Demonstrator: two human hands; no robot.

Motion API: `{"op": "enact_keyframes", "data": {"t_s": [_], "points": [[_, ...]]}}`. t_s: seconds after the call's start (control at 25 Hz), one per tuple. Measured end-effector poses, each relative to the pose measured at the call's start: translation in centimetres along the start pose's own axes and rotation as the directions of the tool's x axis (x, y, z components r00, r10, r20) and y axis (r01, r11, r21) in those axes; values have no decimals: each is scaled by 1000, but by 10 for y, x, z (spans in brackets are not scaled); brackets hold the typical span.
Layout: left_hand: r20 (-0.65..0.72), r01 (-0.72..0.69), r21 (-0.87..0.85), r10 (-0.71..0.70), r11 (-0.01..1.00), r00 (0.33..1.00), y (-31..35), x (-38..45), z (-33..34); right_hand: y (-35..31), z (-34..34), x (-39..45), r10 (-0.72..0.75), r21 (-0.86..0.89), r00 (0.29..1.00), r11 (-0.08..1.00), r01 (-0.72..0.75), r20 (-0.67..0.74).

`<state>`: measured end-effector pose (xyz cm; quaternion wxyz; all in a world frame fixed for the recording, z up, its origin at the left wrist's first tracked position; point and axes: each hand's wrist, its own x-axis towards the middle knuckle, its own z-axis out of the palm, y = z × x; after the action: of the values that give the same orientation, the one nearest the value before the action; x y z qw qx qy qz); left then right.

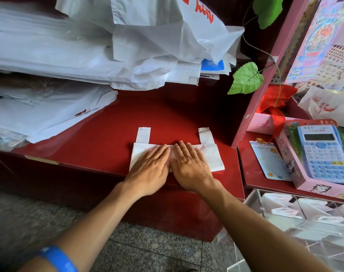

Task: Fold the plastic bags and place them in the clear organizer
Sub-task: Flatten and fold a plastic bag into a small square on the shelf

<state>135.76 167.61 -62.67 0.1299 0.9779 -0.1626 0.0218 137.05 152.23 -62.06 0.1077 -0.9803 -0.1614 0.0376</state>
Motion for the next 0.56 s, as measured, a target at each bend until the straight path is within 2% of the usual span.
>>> {"op": "enact_keyframes", "data": {"t_s": [0.16,0.24,0.4,0.56], "points": [[92,155,105,-165,982,982,-19,-5,-8,14,-6,-5,171,-33,985,985,-170,34],[133,180,113,-194,977,972,-21,-9,-13,22,-8,-9,234,-32,972,972,-233,34],[132,188,112,-202,976,970,-24,-21,-18,38,-16,-21,281,-13,959,960,-280,38],[142,113,79,-123,990,982,-32,-40,-25,49,-24,-34,219,-8,972,976,-219,79]]}}
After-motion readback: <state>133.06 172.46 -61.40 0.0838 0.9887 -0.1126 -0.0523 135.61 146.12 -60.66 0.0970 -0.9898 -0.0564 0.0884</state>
